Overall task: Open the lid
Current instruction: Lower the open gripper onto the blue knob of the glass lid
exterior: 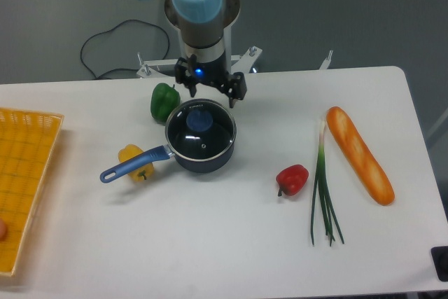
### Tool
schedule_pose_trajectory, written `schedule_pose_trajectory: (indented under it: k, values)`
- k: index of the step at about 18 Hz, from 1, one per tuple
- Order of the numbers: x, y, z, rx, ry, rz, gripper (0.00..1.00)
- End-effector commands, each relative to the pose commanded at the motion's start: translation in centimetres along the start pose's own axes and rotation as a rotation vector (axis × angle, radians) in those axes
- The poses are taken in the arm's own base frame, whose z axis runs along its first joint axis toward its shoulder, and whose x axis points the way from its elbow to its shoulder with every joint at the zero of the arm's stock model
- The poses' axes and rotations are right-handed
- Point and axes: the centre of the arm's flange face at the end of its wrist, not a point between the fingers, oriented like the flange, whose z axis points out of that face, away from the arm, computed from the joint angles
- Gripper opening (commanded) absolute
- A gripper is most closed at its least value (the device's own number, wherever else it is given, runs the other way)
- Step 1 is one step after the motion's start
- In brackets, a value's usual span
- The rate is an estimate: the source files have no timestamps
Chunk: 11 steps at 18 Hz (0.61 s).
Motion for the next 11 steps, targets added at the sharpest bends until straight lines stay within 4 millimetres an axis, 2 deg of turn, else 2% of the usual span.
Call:
schedule_pose_trajectory:
  k: [5,11]
  values:
    - [0.5,0.8,1.3,-0.024,0.011,-0.001,1.00]
    - [0.0,0.1,2.7,-0.051,0.022,0.002,1.00]
